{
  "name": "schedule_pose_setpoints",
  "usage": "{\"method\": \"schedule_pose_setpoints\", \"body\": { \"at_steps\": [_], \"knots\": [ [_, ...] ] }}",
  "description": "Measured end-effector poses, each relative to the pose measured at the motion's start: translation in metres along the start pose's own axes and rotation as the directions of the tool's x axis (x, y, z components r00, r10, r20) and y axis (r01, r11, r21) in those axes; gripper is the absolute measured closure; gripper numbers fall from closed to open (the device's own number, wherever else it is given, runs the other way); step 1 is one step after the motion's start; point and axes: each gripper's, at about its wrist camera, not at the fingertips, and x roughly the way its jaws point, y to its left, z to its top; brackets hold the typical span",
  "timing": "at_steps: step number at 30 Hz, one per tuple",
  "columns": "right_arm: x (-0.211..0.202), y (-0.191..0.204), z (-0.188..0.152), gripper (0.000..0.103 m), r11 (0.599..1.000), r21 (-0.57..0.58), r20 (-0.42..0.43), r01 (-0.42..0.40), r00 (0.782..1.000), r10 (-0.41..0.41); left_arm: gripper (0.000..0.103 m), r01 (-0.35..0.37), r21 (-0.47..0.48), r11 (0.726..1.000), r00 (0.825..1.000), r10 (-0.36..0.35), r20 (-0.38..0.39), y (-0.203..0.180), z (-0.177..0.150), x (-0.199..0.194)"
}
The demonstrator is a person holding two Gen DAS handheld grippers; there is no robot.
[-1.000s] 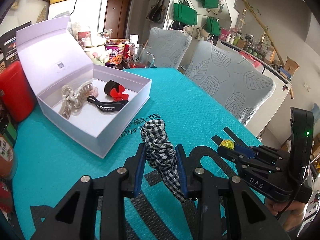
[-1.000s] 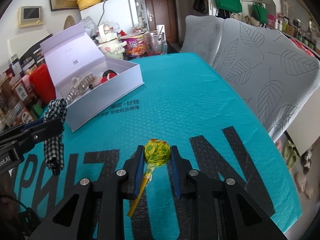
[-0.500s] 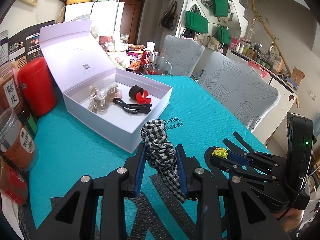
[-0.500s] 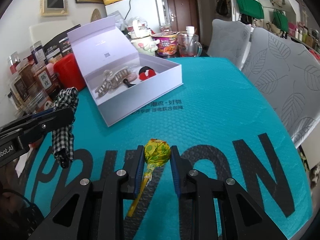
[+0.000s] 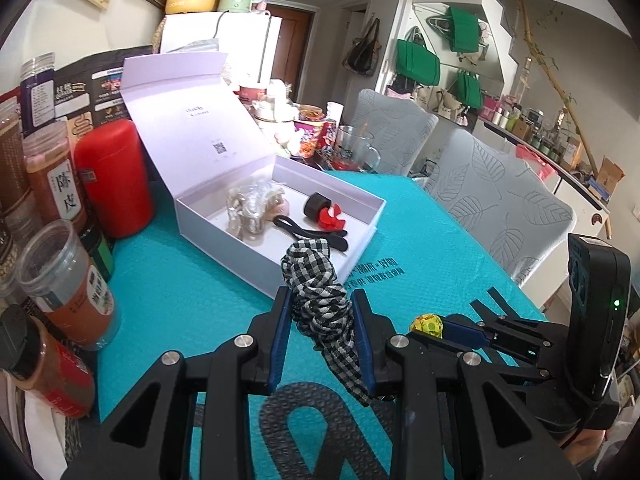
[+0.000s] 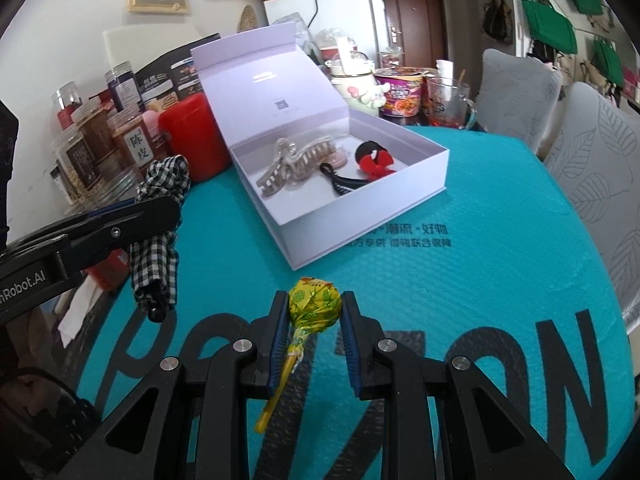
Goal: Organize rigid objects
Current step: 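Carry the scrunchie and lollipop over the white box with both grippers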
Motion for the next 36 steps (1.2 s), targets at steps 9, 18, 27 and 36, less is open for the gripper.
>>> {"method": "schedule_pose_setpoints", "body": {
  "at_steps": [9,18,27,36],
  "knots": [
    [0.004,0.017,0.034,0.078,0.995,-0.082,0.014,-0.055,0.998,0.056,0.074,-0.022,-0.006,1.000,0.998,0.022,0.062,0.010,0.027,-0.006],
    [-0.004,0.021,0.073,0.078,0.987,-0.147,0.057,-0.063,0.996,0.072,0.074,-0.036,0.035,0.999,0.993,0.032,0.115,0.007,0.062,-0.004],
    [-0.007,0.013,0.113,0.078,0.983,-0.166,0.105,-0.083,0.989,0.101,0.074,-0.028,0.065,0.998,0.987,0.017,0.158,0.011,0.102,0.010],
    [0.006,-0.006,0.154,0.078,0.985,-0.162,0.152,-0.060,0.985,0.085,0.074,-0.022,0.055,0.998,0.982,0.012,0.187,0.018,0.141,0.038]
  ]
}}
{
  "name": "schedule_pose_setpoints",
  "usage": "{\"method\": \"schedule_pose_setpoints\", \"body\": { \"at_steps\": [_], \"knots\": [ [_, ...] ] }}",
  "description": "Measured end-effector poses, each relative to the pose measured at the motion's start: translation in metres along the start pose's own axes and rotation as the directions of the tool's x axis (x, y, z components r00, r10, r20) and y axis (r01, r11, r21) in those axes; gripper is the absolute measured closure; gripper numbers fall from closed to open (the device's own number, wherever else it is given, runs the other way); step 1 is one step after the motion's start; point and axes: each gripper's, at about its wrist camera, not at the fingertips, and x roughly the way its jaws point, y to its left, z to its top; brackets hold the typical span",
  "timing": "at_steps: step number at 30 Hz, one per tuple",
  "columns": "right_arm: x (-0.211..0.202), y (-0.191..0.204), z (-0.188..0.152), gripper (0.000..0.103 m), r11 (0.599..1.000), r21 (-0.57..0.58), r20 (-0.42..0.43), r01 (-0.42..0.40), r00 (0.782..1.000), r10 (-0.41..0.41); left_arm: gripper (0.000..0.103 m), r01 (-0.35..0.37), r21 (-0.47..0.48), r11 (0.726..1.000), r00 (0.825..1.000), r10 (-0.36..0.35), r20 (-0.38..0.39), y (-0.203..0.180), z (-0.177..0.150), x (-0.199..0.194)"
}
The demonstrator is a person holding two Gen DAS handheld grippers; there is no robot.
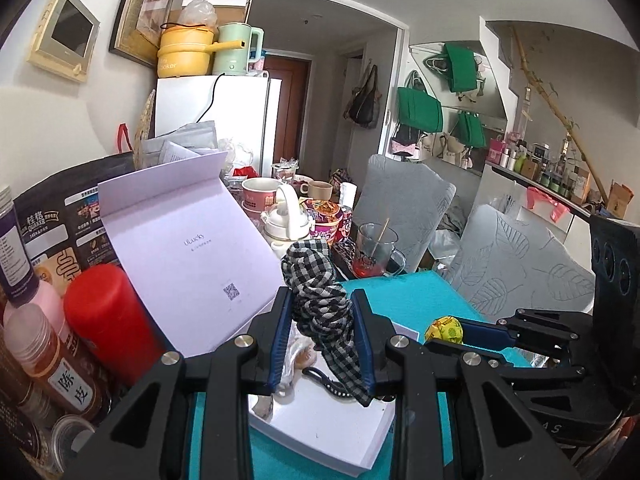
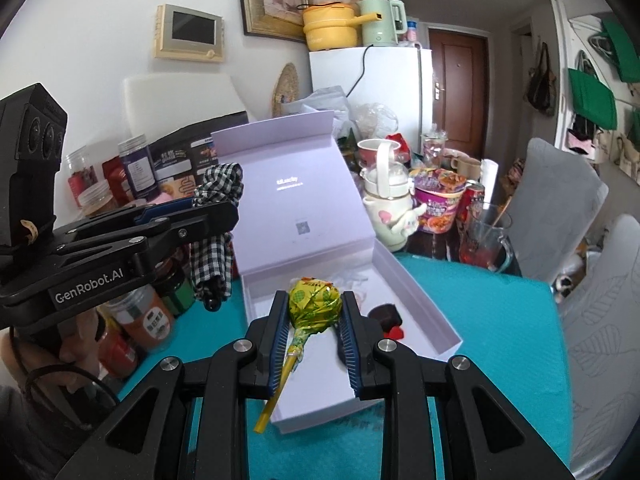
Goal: Organize rigid objects
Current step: 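Carry the scrunchie and lollipop over the white box with both grippers, then lower the scrunchie and lollipop into the box and open both grippers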
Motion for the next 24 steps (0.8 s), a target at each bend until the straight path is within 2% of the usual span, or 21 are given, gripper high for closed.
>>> {"method": "schedule_pose_setpoints", "body": {
  "at_steps": [5,9,17,24],
  "knots": [
    [0.019,-0.017,0.017,0.078,1.000,0.014,0.009,0.004,1.000,-0.004,0.074,0.000,-0.020,1.000,1.000,0.000,0.003,0.008,0.013,0.023],
    [0.037,-0.029,0.028,0.078,0.999,0.035,0.016,-0.013,1.000,0.012,0.074,0.000,-0.053,0.999,1.000,-0.001,-0.024,0.018,0.017,0.044],
    [0.071,-0.044,0.038,0.078,0.998,0.049,0.030,-0.032,0.999,0.031,0.074,0.003,-0.051,0.999,0.996,-0.007,-0.086,0.023,0.010,0.081],
    [0.102,-0.059,0.028,0.078,0.998,0.062,-0.063,-0.002,0.998,0.006,0.074,-0.006,-0.043,0.999,0.980,-0.003,-0.201,0.022,-0.007,0.114]
  ]
}}
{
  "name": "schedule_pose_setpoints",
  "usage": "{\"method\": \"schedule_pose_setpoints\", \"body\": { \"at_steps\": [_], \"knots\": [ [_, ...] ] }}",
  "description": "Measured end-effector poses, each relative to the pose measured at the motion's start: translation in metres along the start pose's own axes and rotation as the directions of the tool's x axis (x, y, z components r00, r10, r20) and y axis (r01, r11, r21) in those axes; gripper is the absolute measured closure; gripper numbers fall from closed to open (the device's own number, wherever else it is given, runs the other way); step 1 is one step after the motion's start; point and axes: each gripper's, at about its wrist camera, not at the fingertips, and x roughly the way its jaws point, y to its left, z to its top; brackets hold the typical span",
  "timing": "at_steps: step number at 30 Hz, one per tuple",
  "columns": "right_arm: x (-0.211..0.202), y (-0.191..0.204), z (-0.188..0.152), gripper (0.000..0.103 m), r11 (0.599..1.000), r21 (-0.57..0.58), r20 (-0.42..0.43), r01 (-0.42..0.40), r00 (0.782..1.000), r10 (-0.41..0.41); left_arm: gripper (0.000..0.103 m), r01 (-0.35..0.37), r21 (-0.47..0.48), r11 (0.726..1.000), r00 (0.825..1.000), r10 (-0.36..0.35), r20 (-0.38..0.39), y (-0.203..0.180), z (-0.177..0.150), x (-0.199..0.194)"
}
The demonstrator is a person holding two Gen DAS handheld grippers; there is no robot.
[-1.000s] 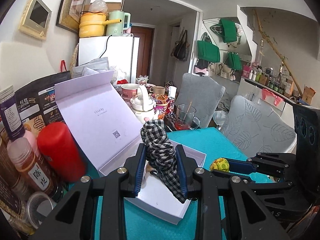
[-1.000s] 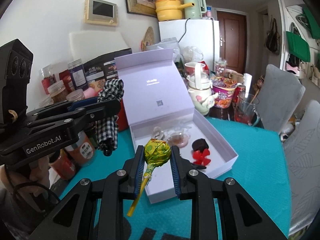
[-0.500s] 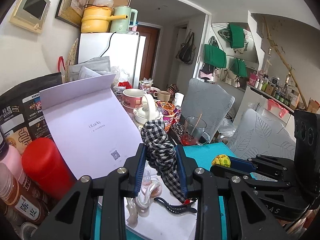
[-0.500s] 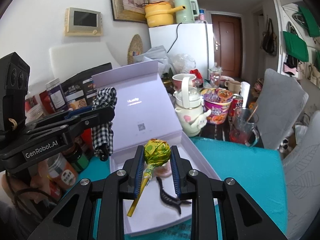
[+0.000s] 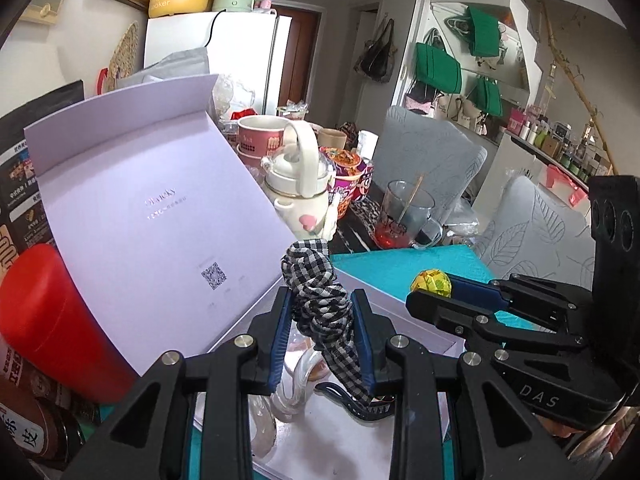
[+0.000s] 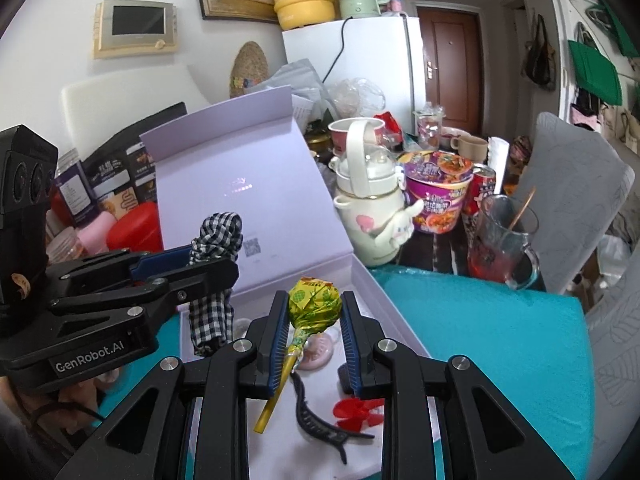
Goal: Organize rigid objects
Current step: 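Lower the scrunchie and lollipop into the box and open both grippers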
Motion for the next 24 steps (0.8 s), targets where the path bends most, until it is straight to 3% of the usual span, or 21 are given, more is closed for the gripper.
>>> {"method": "schedule_pose_setpoints", "body": {
  "at_steps": [4,10,24],
  "knots": [
    [0.008,-0.006,-0.004,0.078,1.000,0.007,-0.030,0.013,0.999,-0.013,0.074,-0.041,0.020,0.999,0.998,0.042,-0.049,0.000,-0.005,0.015],
    [0.018,-0.010,-0.007,0.078,1.000,0.007,-0.056,0.023,0.998,-0.023,0.074,-0.040,0.031,0.999,0.993,0.044,-0.109,0.001,-0.011,0.033],
    [0.043,-0.018,-0.014,0.078,0.999,0.019,-0.122,0.035,0.992,-0.032,0.074,-0.084,0.050,0.995,0.978,0.092,-0.189,0.008,-0.022,0.063]
  ]
}}
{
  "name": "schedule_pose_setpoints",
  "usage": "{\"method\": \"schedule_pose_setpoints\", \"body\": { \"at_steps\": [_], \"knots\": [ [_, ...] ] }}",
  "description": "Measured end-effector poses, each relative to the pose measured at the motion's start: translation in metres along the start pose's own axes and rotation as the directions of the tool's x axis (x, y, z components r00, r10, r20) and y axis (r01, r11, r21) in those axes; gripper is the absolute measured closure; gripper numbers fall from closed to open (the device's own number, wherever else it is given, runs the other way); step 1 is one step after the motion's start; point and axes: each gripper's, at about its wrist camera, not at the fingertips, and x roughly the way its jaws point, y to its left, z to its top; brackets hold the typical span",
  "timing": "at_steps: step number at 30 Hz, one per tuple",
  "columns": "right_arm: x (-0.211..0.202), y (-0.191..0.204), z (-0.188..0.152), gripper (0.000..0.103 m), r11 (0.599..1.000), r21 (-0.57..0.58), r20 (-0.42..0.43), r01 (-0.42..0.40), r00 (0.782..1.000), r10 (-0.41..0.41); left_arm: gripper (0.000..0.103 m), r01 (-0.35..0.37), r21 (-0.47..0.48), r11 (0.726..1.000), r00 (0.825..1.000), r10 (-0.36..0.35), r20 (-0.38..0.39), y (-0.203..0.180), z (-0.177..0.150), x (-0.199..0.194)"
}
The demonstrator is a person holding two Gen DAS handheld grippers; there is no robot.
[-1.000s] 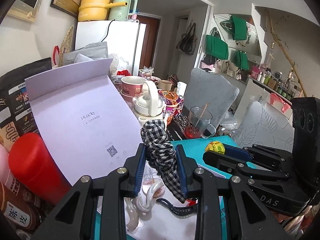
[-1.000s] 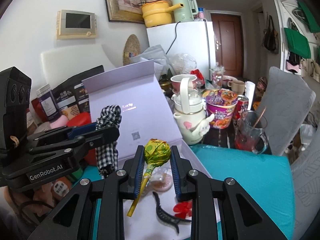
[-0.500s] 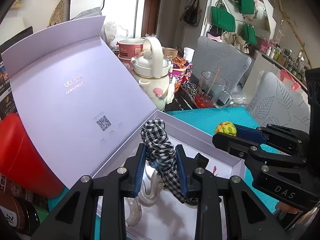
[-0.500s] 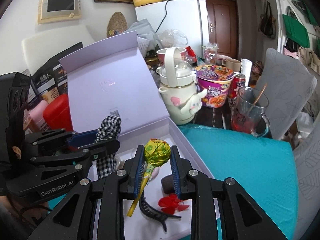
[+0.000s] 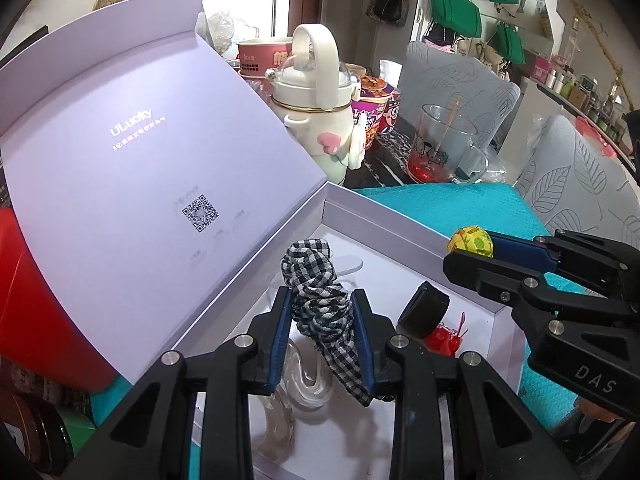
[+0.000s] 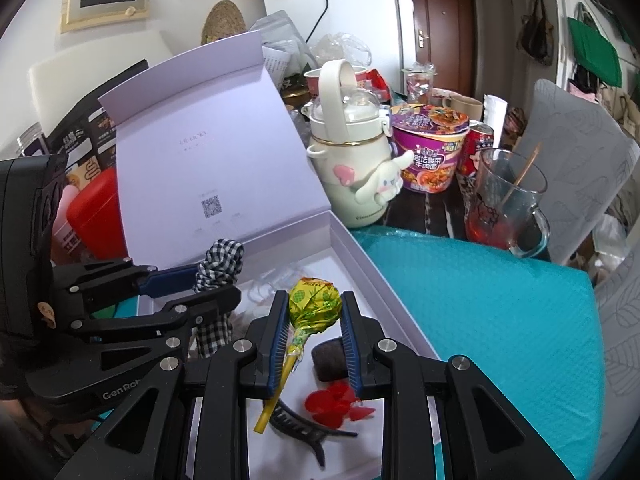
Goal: Organize rigid objects
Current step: 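Lower the scrunchie and lollipop into the box and open both grippers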
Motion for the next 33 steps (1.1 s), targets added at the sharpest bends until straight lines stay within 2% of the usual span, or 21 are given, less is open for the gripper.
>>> {"method": "schedule_pose_setpoints", "body": {
  "at_steps": [8,25,33],
  "knots": [
    [0.013,-0.002,-0.004,0.078,1.000,0.001,-0.035,0.004,0.999,-0.004,0.074,0.010,0.004,1.000,0.999,-0.009,-0.049,-0.002,-0.005,0.017],
    [0.047,-0.008,-0.011,0.078,0.999,0.040,-0.129,-0.017,0.991,0.022,0.074,0.023,0.005,1.000,0.997,-0.023,-0.076,0.001,-0.008,0.024],
    [0.047,-0.009,-0.012,0.077,0.999,0.028,-0.118,0.018,0.993,-0.014,0.071,0.032,-0.010,0.999,0.997,-0.033,-0.076,0.004,-0.007,0.026]
  ]
}}
